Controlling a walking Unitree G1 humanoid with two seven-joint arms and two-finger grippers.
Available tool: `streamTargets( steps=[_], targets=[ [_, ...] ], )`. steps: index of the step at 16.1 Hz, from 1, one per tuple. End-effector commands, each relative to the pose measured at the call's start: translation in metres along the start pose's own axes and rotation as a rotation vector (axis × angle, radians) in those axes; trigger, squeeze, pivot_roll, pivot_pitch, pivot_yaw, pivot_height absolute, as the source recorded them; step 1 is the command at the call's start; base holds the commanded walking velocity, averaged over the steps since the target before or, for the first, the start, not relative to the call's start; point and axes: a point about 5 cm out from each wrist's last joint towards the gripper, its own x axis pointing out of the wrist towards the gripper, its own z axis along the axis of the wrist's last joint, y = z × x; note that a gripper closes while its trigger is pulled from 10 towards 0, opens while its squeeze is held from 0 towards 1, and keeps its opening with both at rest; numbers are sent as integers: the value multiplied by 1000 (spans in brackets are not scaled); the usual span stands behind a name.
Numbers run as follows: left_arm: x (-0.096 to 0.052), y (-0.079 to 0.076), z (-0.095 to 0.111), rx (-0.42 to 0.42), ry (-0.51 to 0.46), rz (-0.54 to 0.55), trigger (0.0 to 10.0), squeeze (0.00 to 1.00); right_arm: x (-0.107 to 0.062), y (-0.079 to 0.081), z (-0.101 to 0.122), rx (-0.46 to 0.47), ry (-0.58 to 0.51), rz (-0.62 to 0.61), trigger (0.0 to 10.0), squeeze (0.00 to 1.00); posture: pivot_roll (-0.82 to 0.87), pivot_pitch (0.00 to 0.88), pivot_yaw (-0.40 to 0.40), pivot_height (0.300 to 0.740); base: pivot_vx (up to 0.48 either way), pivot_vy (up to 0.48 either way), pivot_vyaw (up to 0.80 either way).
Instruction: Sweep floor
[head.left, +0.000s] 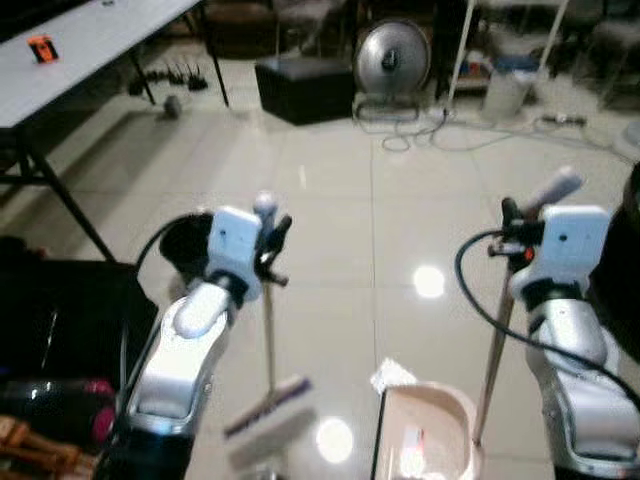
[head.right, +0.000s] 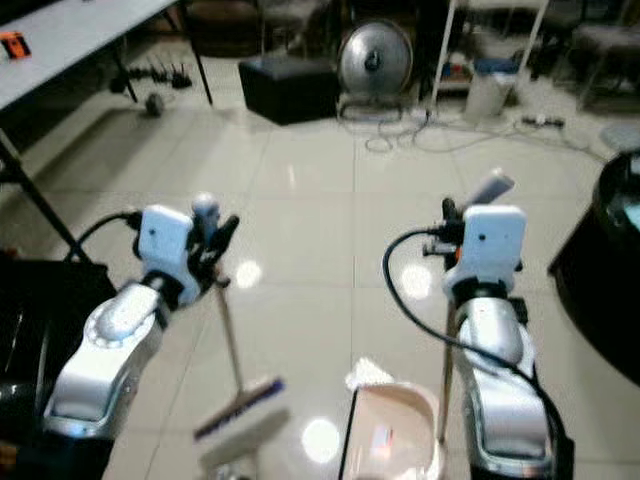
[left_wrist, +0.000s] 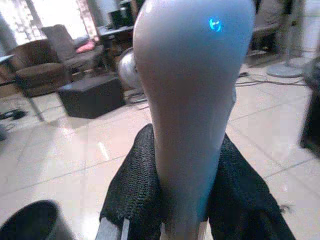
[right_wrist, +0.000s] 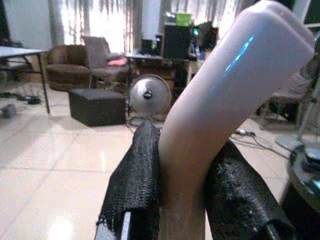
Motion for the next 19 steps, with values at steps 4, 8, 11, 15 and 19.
streamTargets(
  steps=[4, 8, 11, 15, 19],
  targets=[
    [4, 5, 9, 25, -31, 6, 10000, 0, 2, -3, 9, -17, -47, -9, 10000, 0, -110, 49, 61, 740, 0, -393, 0],
    [6, 5, 9, 24, -36, 8, 10000, 0, 5, 0, 11, -29, -58, 4, 10000, 0, -117, 45, 59, 740, 0, -392, 0],
    [7, 4, 6, -40, 1, 7, 10000, 0, 3, -5, 10, -40, -60, -4, 10000, 0, -118, 36, 66, 740, 0, 30, 0],
    [10, 8, 10, 8, -37, 25, 10000, 0, 1, -6, 8, -38, -54, -20, 10000, 0, -123, 30, 70, 740, 0, 360, 0],
    [13, 11, 20, 13, -103, 59, 10000, 0, 0, -5, 4, -1, -28, -34, 10000, 0, -118, 30, 75, 740, 0, 0, 0]
  ],
)
